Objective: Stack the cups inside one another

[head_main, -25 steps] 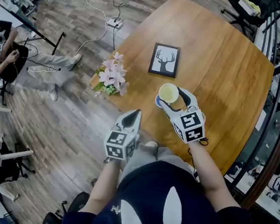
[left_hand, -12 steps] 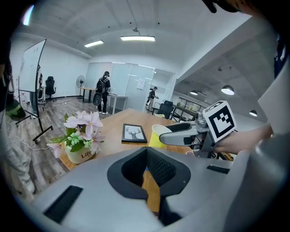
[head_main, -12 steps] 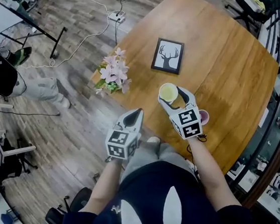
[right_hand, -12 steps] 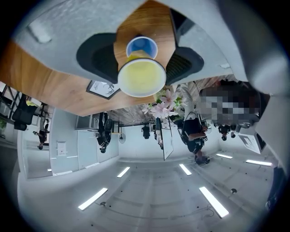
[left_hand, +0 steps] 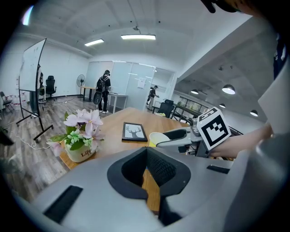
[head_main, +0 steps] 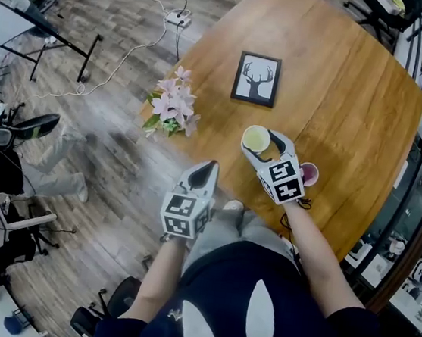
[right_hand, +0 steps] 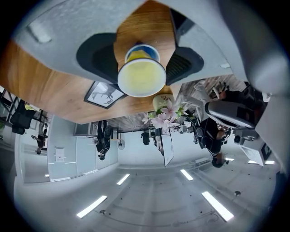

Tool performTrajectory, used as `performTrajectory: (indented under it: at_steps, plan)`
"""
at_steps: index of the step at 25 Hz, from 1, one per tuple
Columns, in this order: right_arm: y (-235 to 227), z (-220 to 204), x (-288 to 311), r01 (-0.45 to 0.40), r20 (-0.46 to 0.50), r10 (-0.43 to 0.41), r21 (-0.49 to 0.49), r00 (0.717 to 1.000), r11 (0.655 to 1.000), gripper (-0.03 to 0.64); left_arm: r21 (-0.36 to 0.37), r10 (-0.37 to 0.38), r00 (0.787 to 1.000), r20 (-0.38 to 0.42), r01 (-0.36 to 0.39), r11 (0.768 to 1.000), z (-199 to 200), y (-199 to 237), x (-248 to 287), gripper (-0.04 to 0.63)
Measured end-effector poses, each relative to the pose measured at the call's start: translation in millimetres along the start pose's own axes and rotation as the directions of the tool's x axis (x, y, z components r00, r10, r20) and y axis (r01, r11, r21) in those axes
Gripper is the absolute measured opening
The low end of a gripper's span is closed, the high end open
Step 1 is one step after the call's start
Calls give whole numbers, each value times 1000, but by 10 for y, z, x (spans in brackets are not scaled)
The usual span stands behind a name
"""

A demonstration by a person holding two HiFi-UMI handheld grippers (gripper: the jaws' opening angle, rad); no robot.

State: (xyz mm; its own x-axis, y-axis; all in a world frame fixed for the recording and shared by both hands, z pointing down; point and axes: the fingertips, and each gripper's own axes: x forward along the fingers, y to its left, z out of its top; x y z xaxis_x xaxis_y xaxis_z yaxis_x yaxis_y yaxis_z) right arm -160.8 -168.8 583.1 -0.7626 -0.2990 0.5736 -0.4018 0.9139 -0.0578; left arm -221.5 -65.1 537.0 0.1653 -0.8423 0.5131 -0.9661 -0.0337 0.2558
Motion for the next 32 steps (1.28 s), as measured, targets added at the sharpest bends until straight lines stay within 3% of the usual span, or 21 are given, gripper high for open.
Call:
performTrajectory:
  at_steps: [21,32]
  plan:
    - [41,-221,144,-39,-70,39,-4,997,999,348,0,3,1000,1,-3,1000,1,-28,5,17]
    - [51,1,-1,-24,2,24,-5,1000,1000,348,13,1,1000,17,-1,1000,89,-72,29,17]
